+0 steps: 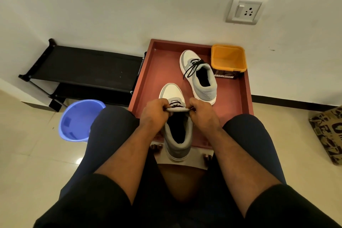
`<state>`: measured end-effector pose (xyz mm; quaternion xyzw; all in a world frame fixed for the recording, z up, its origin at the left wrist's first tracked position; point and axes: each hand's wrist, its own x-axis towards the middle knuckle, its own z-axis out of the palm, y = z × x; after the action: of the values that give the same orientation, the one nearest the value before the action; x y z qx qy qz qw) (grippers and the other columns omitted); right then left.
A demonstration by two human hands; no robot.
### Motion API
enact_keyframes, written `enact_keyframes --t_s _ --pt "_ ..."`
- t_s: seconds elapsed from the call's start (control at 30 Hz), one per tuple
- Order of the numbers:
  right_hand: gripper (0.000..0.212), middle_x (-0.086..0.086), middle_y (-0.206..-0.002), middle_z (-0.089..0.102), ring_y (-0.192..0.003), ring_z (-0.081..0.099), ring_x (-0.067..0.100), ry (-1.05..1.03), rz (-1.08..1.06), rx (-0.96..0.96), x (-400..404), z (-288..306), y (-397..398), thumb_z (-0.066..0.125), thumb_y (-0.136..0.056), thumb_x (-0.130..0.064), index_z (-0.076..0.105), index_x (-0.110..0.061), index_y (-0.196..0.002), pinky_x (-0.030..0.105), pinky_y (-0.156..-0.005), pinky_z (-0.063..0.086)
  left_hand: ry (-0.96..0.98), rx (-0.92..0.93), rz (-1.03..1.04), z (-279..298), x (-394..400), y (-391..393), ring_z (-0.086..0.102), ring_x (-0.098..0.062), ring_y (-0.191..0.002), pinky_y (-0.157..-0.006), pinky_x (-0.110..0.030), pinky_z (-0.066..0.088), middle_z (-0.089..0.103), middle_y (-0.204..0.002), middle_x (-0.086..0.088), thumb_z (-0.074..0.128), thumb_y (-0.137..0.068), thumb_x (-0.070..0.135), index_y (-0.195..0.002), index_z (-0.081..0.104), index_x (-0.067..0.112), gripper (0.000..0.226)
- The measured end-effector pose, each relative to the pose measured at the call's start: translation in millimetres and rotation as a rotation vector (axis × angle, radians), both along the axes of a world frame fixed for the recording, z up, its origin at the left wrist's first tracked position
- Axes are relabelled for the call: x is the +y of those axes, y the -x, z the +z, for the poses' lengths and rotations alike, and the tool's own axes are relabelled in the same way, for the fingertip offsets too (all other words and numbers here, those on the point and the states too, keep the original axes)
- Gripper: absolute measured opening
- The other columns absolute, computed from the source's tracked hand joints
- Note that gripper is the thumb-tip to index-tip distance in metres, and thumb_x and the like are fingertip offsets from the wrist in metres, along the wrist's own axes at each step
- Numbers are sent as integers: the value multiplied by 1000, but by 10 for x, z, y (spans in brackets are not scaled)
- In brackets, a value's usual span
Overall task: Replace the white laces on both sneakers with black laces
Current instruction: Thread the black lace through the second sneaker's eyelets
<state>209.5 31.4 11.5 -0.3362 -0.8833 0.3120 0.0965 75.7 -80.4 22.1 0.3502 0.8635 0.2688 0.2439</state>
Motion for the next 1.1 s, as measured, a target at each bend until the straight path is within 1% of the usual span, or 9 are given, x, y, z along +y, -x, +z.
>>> enact_keyframes --t_s 0.1,0.17,0.3,0.43,0.53,0.63,0.83,0.97,1.1 --pt "13 -5 -85 58 -81 53 15 74 -26 4 50 -21 -14 69 -82 -14 59 -22 -83 27 -68 37 -34 -176 51 18 -48 23 68 -16 -77 -69 -30 58 70 -93 -1 75 -84 25 -113 69 19 30" --pt "23 -4 -94 57 -87 53 12 133 -27 -8 54 -8 -49 76 -78 -20 67 -22 -99 22 -72 37 -37 -374 101 61 -100 37 67 -21 -65 -60 -35 59 68 -97 -8 70 -88 18 -126 59 19 40" --pt "33 -7 -75 59 -59 53 5 442 -116 -70 68 65 -165 58 -92 -11 61 -16 -125 8 -50 39 7 -572 309 133 -172 81 54 -20 -53 -46 -29 49 62 -76 -10 47 -95 5 -117 59 18 28" --pt "39 9 -74 63 -52 53 17 618 -122 -284 30 0 -125 35 -95 -5 56 -17 -125 25 -48 41 134 -598 288 133 -173 8 47 -17 -42 -37 -21 39 57 -59 -9 38 -104 19 -100 60 14 23" --pt "28 22 -82 67 -61 60 26 545 -157 -214 11 -44 -97 41 -94 -3 63 -6 -110 36 -56 54 97 -580 352 90 -128 -22 44 -15 -37 -36 -20 35 54 -52 -7 43 -103 29 -90 61 7 31" --pt "25 21 -89 70 -72 67 35 506 -180 -132 31 -87 -84 46 -92 -3 69 -6 -102 48 -70 59 91 -576 395 73 -97 -37 38 -12 -33 -37 -19 32 50 -47 -4 47 -101 33 -89 62 7 33" --pt "21 17 -86 69 -68 59 24 650 -374 73 -51 -167 -11 54 -95 -20 70 -10 -85 40 -66 53 -48 -681 492 19 -49 -67 41 -14 -37 -38 -21 36 53 -53 -7 53 -99 31 -90 61 4 30" --pt "19 -1 -86 74 -84 70 23 706 -465 222 -72 -187 46 62 -90 -18 73 -28 -79 45 -81 59 -86 -446 448 -59 -8 -38 51 -21 -45 -49 -32 49 59 -59 -13 60 -96 29 -69 59 8 34" --pt "15 4 -86 75 -82 71 23 745 -508 287 -70 -203 71 66 -85 -9 73 -22 -86 49 -82 58 -104 -330 423 -76 -6 -48 59 -28 -56 -62 -45 57 67 -69 -21 63 -93 29 -60 60 12 37"
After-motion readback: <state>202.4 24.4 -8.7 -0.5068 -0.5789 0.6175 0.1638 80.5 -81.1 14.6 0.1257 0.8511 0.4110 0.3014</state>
